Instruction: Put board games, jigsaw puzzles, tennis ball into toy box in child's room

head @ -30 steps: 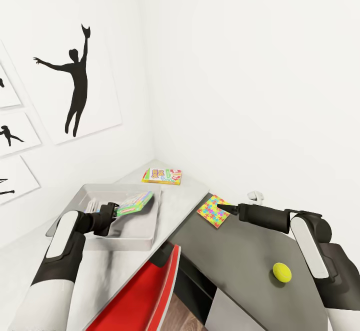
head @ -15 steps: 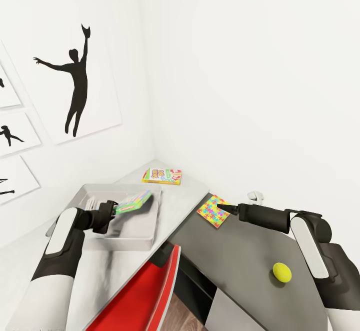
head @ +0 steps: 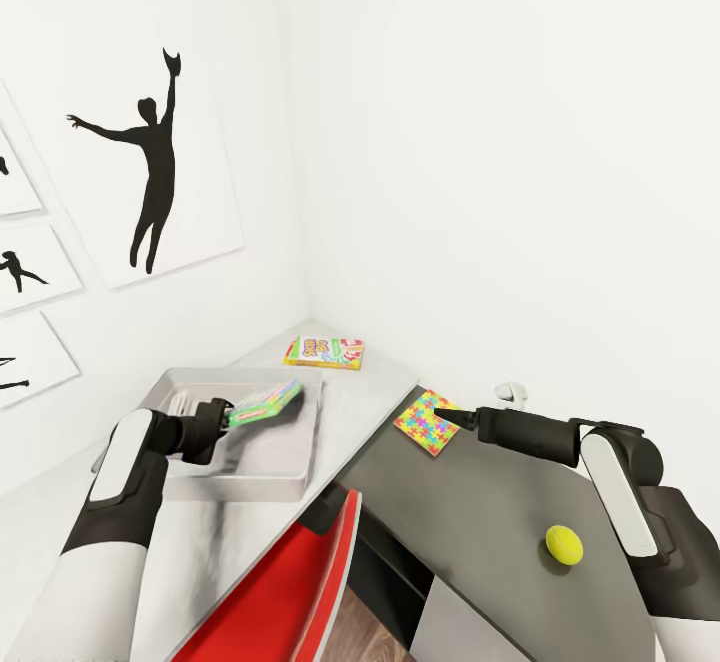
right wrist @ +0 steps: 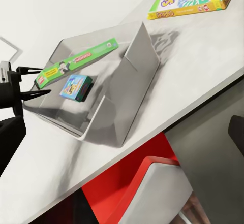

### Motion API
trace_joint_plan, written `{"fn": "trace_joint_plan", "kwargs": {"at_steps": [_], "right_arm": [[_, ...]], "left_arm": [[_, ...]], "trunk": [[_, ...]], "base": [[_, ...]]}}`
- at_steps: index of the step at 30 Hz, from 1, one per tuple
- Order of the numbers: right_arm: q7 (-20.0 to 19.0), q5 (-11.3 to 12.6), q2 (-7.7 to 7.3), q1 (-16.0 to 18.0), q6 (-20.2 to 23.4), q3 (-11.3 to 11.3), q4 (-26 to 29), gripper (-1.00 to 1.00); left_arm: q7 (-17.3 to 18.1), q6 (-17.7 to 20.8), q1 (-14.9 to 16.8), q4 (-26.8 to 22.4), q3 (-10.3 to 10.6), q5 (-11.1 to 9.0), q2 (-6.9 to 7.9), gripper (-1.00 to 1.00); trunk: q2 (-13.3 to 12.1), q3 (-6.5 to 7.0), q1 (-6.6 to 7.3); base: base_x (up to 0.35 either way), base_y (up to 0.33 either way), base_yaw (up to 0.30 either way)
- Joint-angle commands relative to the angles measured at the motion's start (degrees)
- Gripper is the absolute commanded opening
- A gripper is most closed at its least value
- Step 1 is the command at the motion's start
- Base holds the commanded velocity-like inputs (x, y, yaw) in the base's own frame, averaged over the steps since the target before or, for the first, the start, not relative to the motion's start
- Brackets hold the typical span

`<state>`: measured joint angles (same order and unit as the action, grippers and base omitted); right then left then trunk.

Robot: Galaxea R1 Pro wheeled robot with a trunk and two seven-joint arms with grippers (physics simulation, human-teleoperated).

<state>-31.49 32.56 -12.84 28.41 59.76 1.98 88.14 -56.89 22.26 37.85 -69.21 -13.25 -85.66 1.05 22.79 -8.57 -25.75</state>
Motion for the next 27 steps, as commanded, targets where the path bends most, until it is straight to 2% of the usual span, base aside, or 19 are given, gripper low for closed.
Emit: {"fn": "trace_joint_plan", "kwargs": {"at_steps": [1, 27], "right_arm": [[-0.5, -0.4, 0.01, 0.1, 0.2, 0.0, 0.0, 1.0], [-0.5, -0.4, 0.01, 0.1, 0.2, -0.1, 0.0, 1.0]], "left_arm": [[-0.6, 0.4, 0.1, -0.1, -0.1, -0.1, 0.01, -1.0], [-3.1, 0.5, 1.1, -0.1, 0.4, 0.2, 0.33, -1.0]], "trunk": [[0.1, -0.13, -0.04], [0.1, -0.13, -0.04]], "base": [[0.0, 0.0, 0.0], [0.0, 0.0, 0.0]]}}
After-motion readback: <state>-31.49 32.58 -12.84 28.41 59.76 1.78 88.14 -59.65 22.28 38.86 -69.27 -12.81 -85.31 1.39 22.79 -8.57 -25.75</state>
